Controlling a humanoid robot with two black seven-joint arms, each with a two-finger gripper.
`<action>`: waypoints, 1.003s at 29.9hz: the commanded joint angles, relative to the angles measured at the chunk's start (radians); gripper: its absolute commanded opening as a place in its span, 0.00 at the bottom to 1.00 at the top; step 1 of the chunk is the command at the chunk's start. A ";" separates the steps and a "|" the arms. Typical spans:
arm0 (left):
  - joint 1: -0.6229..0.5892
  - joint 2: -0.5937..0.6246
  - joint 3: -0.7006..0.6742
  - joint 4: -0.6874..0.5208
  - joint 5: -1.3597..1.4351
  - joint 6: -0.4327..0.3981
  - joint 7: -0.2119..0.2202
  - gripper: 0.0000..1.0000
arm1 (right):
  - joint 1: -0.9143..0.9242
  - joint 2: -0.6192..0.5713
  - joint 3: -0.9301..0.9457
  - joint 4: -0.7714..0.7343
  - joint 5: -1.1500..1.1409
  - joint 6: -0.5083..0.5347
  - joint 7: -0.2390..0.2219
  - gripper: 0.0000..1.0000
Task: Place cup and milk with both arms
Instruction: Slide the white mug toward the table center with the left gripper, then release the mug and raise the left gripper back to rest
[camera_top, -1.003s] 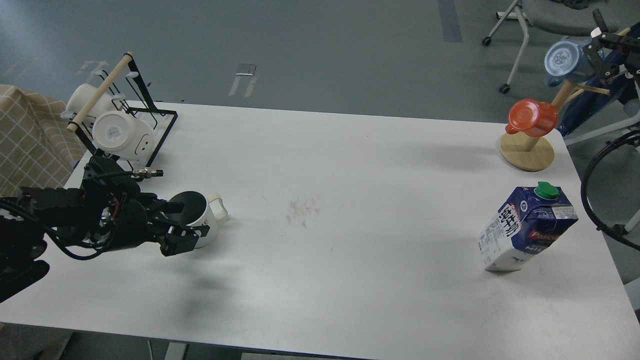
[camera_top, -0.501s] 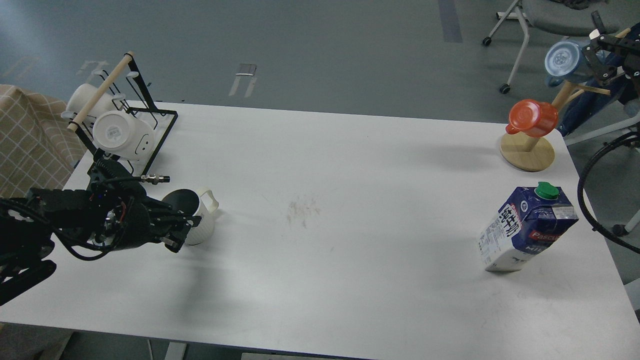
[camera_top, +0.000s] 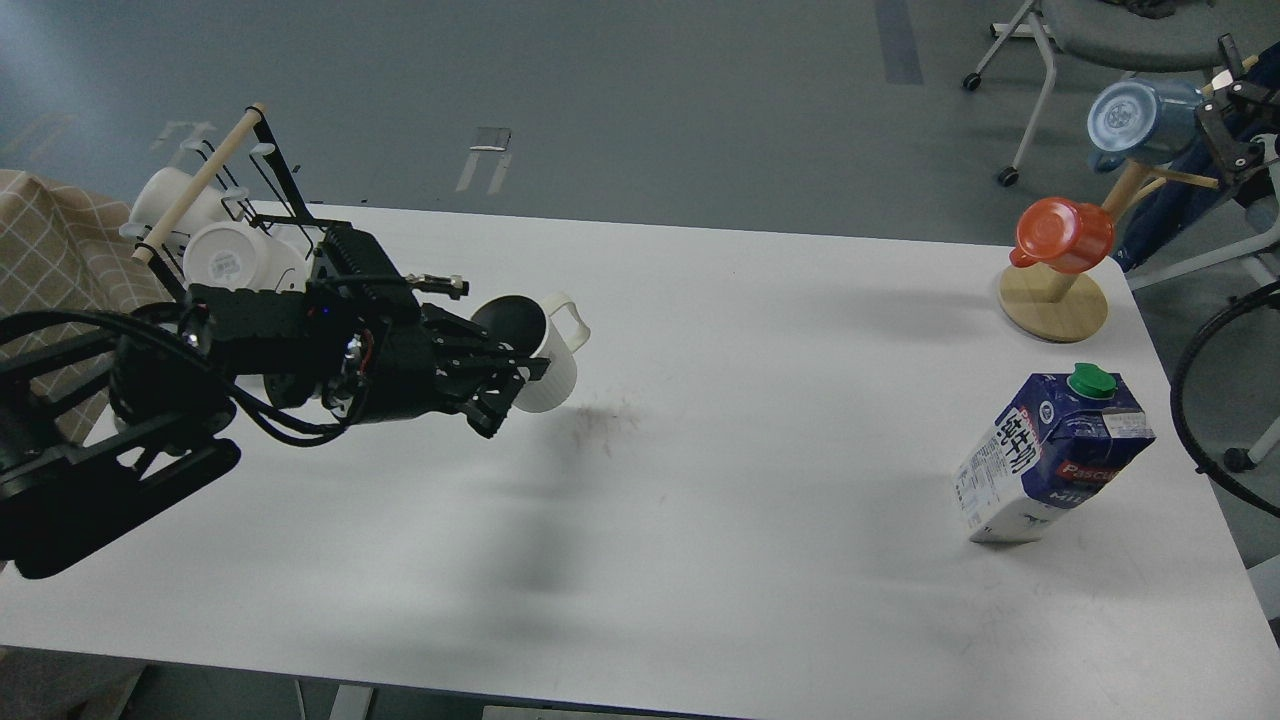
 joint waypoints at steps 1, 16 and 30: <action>-0.109 -0.085 0.135 0.035 -0.001 0.000 0.020 0.00 | -0.002 -0.003 0.006 0.002 0.007 0.000 -0.001 1.00; -0.152 -0.166 0.335 0.079 0.002 0.000 0.074 0.00 | -0.025 -0.001 0.027 0.004 0.007 0.000 -0.001 1.00; -0.232 -0.131 0.263 0.012 -0.185 0.000 0.065 0.99 | -0.096 -0.012 0.059 0.027 0.108 0.000 -0.015 1.00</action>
